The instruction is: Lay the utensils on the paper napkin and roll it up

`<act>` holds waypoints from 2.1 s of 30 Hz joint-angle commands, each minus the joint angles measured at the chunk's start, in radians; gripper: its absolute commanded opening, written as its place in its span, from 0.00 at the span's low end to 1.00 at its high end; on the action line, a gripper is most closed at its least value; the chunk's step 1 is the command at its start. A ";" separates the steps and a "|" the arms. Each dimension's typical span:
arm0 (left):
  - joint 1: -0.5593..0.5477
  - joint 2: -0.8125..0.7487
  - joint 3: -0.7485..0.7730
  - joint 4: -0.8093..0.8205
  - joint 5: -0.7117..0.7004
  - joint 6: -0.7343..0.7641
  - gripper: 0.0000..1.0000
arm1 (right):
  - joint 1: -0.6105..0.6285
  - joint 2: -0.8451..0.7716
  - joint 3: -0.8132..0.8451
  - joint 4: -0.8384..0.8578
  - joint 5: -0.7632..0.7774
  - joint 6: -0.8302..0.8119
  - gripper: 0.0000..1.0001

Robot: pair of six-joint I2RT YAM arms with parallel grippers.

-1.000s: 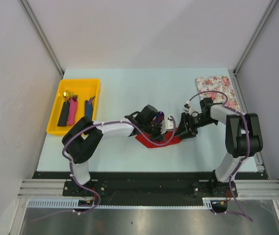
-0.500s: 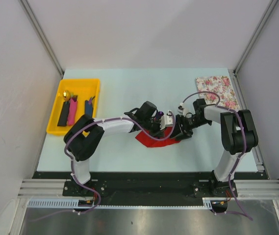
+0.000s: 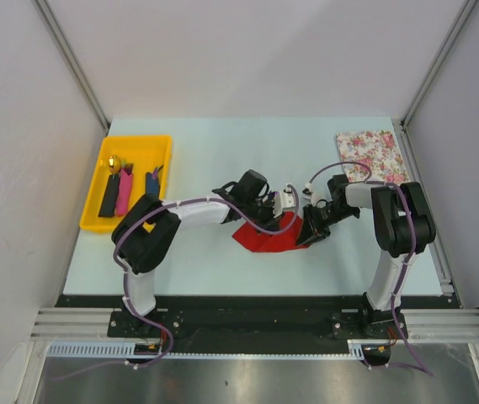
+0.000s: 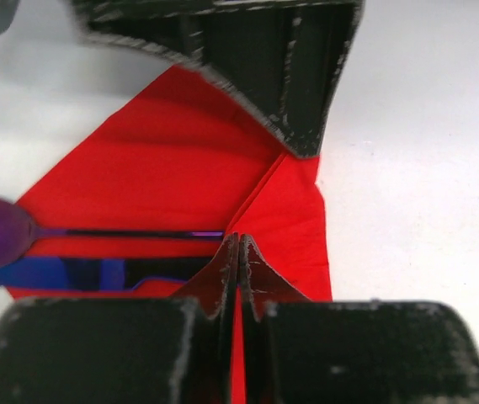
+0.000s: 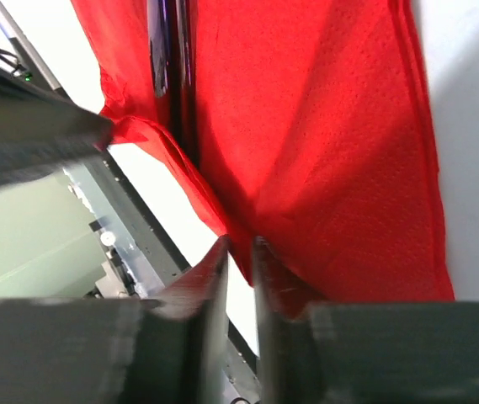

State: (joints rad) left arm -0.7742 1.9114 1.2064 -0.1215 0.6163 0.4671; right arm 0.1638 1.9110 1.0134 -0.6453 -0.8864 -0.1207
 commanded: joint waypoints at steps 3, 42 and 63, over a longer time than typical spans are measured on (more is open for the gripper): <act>0.076 -0.040 0.033 0.000 0.040 -0.158 0.35 | 0.011 0.016 0.028 0.013 0.021 -0.034 0.06; 0.096 0.057 -0.002 0.063 0.076 -0.525 0.00 | -0.001 -0.044 0.051 -0.011 0.030 0.023 0.10; 0.095 0.104 0.022 0.054 0.036 -0.532 0.00 | 0.083 -0.078 0.053 0.016 0.000 0.064 0.18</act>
State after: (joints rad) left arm -0.6746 2.0029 1.1915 -0.0753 0.6605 -0.0566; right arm 0.2291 1.7931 1.0782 -0.6724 -0.8661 -0.0765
